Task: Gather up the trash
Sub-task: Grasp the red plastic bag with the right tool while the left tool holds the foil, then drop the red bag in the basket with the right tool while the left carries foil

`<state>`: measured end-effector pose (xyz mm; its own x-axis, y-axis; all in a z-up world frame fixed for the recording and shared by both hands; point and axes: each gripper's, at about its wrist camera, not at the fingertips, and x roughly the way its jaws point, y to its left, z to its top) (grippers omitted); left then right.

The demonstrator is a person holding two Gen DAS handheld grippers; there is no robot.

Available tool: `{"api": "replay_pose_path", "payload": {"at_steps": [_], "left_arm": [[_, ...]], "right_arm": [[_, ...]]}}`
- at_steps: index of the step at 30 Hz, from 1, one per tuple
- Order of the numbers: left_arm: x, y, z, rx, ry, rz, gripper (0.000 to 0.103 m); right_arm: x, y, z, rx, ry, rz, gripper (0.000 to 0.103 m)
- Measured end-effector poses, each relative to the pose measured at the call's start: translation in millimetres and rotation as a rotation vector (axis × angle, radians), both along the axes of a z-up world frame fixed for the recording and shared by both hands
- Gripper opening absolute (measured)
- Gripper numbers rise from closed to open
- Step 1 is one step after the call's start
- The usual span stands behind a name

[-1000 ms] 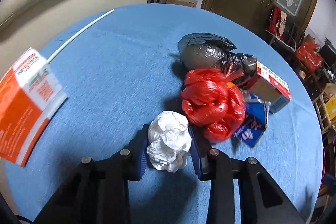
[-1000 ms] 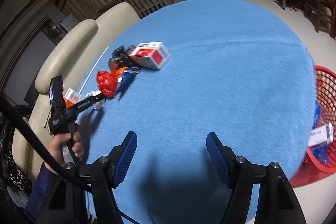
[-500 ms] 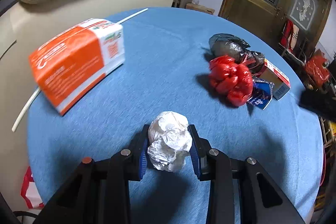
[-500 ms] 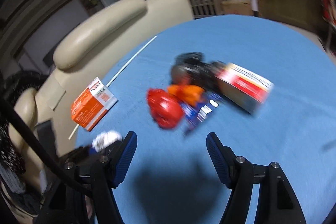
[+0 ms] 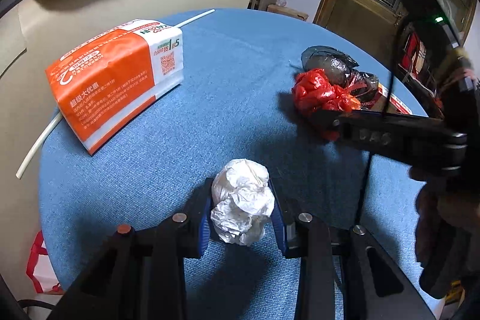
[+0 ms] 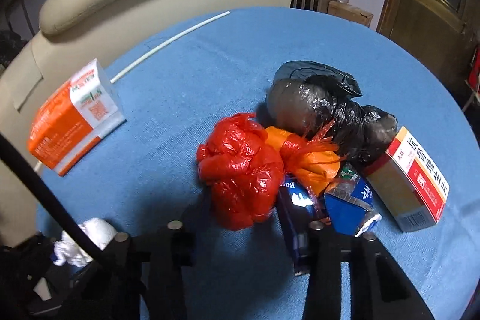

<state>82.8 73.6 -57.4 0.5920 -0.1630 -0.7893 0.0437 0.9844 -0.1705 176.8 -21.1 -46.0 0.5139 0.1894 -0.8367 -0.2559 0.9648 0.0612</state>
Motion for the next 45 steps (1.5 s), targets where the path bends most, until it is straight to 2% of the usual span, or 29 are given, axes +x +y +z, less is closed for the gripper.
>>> {"api": "replay_pose_path", "payload": {"at_steps": [7,13,24,31,45], "left_arm": [[-5,-1,8,0.018,-0.011,0.012,0.036],[-11,-10,20,0.051,-0.028,0.016,0.036],[-24,-45,27,0.089,-0.014,0.002,0.036],[-34,-61,37,0.116,-0.024,-0.012,0.036],[-42,-79,43,0.137,-0.034,-0.031,0.036]], "right_arm": [[-39,-41,28,0.123,-0.048,-0.050,0.040],[-89,-78,43,0.176,-0.081,-0.085,0.040],[-161,-159,36,0.291,-0.049,-0.231,0.040],[-186,-178,26,0.336,-0.036,-0.264,0.040],[-207,-191,22,0.385,-0.037,-0.294,0.040]]}}
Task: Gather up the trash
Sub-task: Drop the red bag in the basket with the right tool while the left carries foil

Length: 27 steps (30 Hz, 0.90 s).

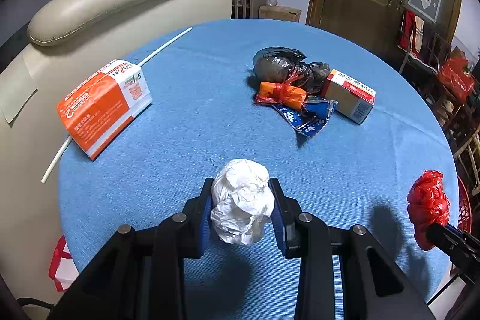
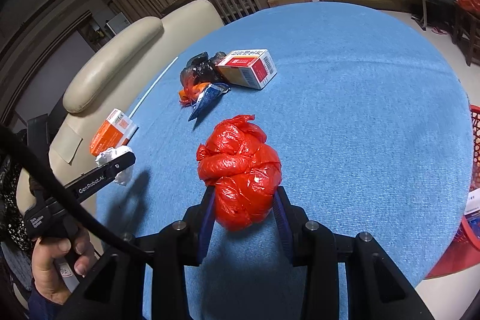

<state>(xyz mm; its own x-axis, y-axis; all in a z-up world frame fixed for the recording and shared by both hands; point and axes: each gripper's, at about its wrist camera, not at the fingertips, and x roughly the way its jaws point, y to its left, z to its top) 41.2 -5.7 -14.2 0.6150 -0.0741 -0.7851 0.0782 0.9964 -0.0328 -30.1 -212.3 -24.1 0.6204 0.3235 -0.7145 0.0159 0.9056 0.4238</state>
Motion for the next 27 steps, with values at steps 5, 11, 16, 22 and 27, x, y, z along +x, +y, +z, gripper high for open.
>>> {"api": "replay_pose_path", "payload": {"at_steps": [5,11,16,22,27], "left_arm": [[-1,-6,2,0.000,-0.003,-0.008,0.036],[-2,-16,3,0.008,-0.008,-0.022,0.036],[-2,-22,3,0.017,-0.009,-0.028,0.036],[-1,-27,2,0.026,-0.005,-0.030,0.036],[-1,-32,1,0.031,-0.003,-0.036,0.036]], "right_arm": [[-5,-6,2,0.003,-0.008,-0.017,0.040],[-11,-11,2,0.007,-0.008,-0.029,0.040],[-12,-15,-1,0.015,-0.004,-0.034,0.040],[-13,-17,-3,0.023,-0.002,-0.037,0.040],[-16,-21,-4,0.026,-0.002,-0.043,0.040]]}}
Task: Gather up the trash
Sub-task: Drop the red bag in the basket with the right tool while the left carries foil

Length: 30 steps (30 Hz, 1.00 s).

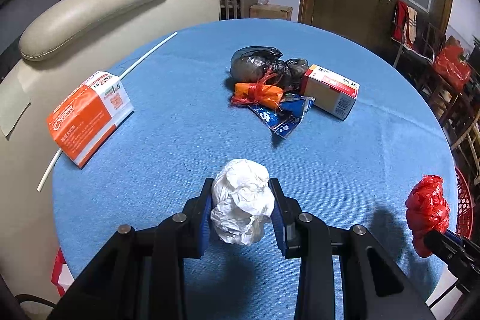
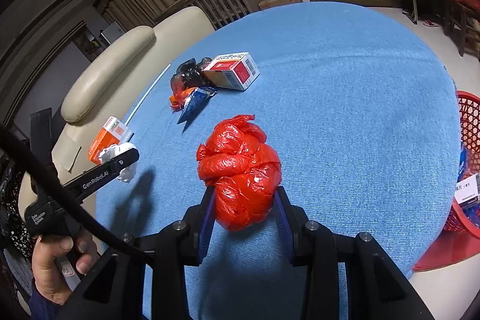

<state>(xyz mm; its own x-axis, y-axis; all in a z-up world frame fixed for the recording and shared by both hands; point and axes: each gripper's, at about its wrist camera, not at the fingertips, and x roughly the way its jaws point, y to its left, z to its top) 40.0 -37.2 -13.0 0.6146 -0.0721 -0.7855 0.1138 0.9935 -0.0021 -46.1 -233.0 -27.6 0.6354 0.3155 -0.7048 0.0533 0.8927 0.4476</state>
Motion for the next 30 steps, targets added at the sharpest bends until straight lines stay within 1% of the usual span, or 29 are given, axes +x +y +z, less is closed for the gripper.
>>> {"api": "replay_pose_path", "payload": {"at_steps": [21,30], "left_arm": [[-3,-9,2,0.003,0.000,-0.014,0.036],[-8,-21,4,-0.005,-0.005,-0.044,0.036]], "right_arm": [[-9,-10,4,0.004,-0.008,-0.030,0.040],[-19,-30,4,0.004,-0.011,-0.082,0.040]]}}
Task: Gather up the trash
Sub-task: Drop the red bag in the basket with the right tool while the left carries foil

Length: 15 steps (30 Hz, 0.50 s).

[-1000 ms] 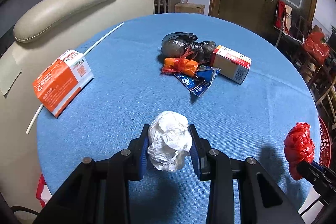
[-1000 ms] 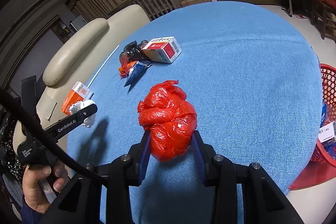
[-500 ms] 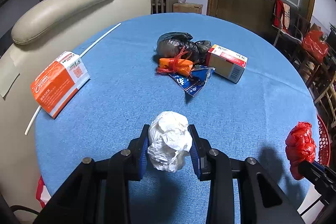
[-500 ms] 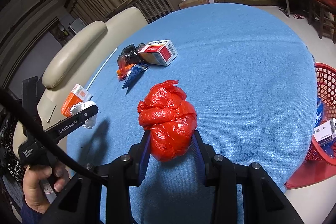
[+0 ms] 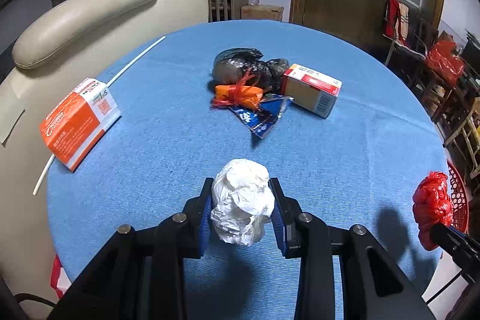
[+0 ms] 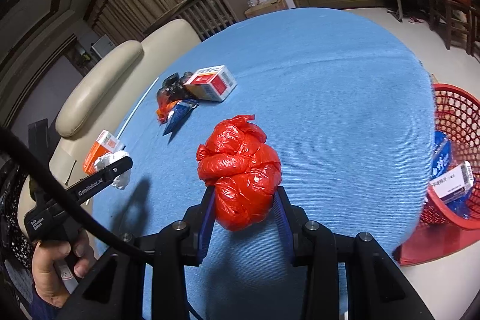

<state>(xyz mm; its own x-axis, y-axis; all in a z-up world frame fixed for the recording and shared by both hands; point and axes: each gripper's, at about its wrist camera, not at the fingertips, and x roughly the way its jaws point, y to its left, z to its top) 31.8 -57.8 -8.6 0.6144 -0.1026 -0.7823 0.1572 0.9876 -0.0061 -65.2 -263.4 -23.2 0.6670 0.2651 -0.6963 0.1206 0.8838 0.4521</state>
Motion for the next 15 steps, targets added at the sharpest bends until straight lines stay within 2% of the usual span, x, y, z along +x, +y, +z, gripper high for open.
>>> {"api": "replay_pose_path", "payload": {"at_steps": [8,15], "left_arm": [[-6,-29,2,0.006,0.002,-0.069,0.036],[-13,-74,10,-0.005,-0.010,-0.161,0.036]], "right_arm": [[-22,-38,4,0.007,-0.019,-0.096,0.040],[-47,-103,9,-0.005,-0.031,-0.249,0.040]]}}
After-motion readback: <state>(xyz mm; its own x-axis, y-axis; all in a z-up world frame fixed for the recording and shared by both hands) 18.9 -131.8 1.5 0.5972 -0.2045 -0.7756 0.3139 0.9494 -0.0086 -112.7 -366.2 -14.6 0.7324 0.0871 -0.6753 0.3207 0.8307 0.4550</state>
